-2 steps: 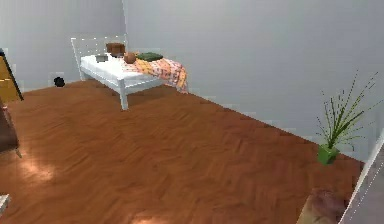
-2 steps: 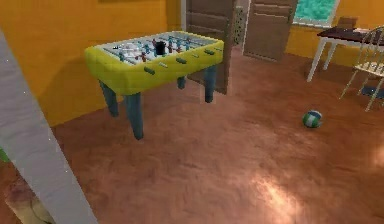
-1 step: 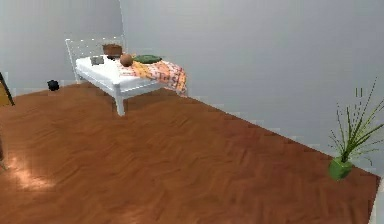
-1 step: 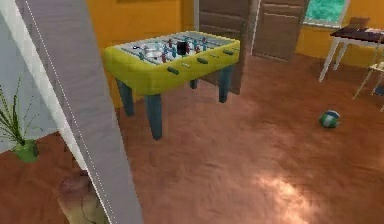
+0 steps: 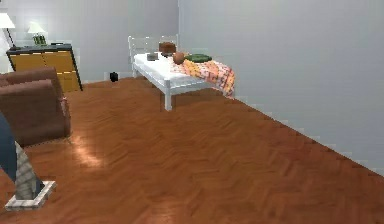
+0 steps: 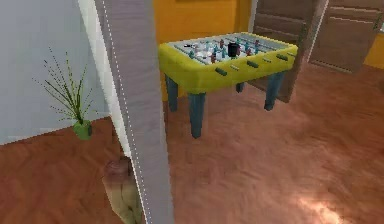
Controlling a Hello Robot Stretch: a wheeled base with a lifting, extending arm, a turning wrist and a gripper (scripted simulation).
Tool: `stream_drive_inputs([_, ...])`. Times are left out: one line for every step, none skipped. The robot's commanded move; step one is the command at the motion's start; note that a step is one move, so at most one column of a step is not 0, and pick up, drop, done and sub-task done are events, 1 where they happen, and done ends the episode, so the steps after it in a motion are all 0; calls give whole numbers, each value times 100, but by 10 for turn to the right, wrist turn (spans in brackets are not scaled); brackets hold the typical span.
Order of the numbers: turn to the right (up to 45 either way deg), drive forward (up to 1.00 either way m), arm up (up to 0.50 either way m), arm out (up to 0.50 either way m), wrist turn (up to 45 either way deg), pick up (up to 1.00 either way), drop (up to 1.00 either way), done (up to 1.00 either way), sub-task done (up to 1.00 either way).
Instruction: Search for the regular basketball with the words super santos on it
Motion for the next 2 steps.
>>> stream_drive_inputs([-30,0,0,0,0,0,0,0,0])
stream_drive_inputs([0,100,0,0,0,0,0,0,0])
